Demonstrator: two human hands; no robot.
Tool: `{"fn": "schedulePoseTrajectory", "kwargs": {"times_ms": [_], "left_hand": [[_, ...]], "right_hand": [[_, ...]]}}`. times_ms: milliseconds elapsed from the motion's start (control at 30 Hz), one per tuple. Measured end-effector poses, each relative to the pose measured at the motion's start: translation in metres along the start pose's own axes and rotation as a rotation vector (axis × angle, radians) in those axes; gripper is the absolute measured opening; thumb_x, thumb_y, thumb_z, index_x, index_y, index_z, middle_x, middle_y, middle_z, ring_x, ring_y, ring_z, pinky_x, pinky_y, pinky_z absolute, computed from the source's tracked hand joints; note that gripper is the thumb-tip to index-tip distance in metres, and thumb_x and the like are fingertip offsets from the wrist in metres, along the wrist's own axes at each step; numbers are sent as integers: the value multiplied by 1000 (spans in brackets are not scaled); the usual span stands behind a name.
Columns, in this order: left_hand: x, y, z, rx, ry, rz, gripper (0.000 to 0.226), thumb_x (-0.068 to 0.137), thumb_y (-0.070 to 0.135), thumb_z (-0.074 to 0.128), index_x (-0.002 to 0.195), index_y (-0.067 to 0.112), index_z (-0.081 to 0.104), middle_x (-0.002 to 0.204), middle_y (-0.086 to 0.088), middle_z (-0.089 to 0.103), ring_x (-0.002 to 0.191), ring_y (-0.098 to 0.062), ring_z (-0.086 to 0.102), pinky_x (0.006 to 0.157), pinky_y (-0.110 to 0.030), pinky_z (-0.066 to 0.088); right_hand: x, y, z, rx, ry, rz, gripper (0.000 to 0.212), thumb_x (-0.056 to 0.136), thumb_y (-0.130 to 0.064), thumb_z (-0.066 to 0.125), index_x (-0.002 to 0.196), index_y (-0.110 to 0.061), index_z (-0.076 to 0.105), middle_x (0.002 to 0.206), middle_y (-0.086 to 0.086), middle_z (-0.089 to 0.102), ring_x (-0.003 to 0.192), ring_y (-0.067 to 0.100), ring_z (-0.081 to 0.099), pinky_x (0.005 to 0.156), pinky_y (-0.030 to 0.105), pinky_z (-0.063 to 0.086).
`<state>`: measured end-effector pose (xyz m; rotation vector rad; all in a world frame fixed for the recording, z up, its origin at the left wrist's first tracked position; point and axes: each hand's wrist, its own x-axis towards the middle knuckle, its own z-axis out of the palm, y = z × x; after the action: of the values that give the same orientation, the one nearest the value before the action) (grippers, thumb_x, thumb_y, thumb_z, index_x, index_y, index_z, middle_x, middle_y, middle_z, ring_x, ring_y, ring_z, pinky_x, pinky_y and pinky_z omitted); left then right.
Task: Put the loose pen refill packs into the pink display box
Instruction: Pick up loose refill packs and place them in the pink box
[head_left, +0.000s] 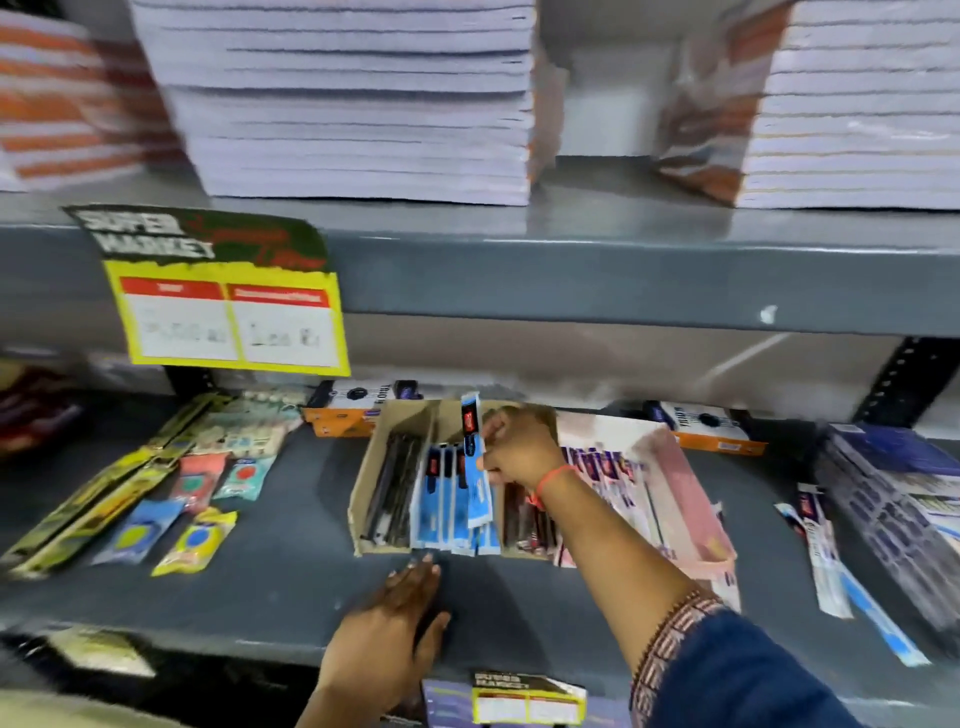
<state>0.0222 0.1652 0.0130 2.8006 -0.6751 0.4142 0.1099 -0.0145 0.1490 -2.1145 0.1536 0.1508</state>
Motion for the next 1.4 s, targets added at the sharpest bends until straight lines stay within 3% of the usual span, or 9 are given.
{"fn": "schedulePoseTrajectory", "kwargs": {"times_ms": [167, 433, 700, 767, 900, 1000, 1133, 1267, 1400], "left_hand": [[1, -7, 8, -30, 72, 85, 45, 64, 44, 68, 98, 15, 76, 105, 0, 73, 87, -14, 71, 68, -23, 54], [2, -10, 13, -40, 93, 118, 53, 51, 42, 82, 96, 14, 76, 104, -2, 73, 87, -14, 71, 74, -23, 52], [-1, -3, 5, -51, 55, 88, 57, 50, 41, 86, 99, 15, 76, 105, 1, 72, 89, -12, 70, 75, -20, 52], [1, 0, 3, -54, 31, 64, 48, 58, 41, 80, 98, 14, 76, 105, 0, 72, 90, -11, 70, 86, -13, 44], [5, 30, 7, 6, 60, 50, 48, 74, 37, 44, 91, 6, 76, 97, -8, 74, 85, -18, 71, 105, -9, 0], [12, 65, 17, 5, 61, 161, 58, 93, 42, 28, 91, 9, 77, 98, -5, 74, 87, -17, 71, 104, -12, 12], [30, 108, 27, -63, 11, 313, 42, 74, 47, 56, 92, 16, 78, 101, 1, 73, 91, -11, 69, 87, -18, 45], [46, 129, 29, -63, 0, 393, 48, 90, 48, 45, 117, 15, 67, 127, 2, 59, 113, -5, 57, 100, -17, 33], [43, 128, 36, -62, -24, 403, 49, 56, 52, 78, 95, 22, 77, 103, 8, 73, 92, -6, 68, 87, -17, 38]], "right_hand": [[27, -4, 48, -421, -31, 15, 34, 90, -8, 46, 121, 2, 56, 123, 22, 60, 114, 36, 59, 77, 34, 46], [47, 13, 76, -428, 10, 118, 41, 91, 0, 37, 129, -8, 51, 129, 18, 57, 112, 35, 60, 90, 38, 52], [29, 2, 37, -721, 178, -59, 32, 92, -4, 40, 119, 0, 55, 122, 22, 61, 111, 36, 60, 89, 40, 51], [17, 7, 9, -692, 281, -72, 32, 89, -5, 41, 116, -3, 58, 120, 22, 63, 109, 36, 61, 88, 38, 51], [-12, 46, -50, -539, 468, 56, 31, 85, -6, 44, 110, -9, 61, 118, 19, 64, 112, 34, 60, 90, 37, 49], [-36, 88, -87, -550, 535, 224, 35, 84, -7, 47, 117, -8, 59, 125, 17, 59, 122, 35, 49, 96, 39, 46], [-68, 150, -128, -607, 551, 486, 39, 88, -17, 45, 125, -5, 51, 134, 18, 52, 128, 34, 42, 104, 42, 39], [-102, 197, -159, -497, 675, 716, 42, 92, -17, 44, 131, -2, 44, 140, 21, 43, 130, 40, 37, 105, 47, 36], [-116, 223, -175, -483, 632, 795, 47, 94, -25, 44, 135, -1, 39, 141, 22, 41, 130, 40, 39, 105, 46, 37]]}}
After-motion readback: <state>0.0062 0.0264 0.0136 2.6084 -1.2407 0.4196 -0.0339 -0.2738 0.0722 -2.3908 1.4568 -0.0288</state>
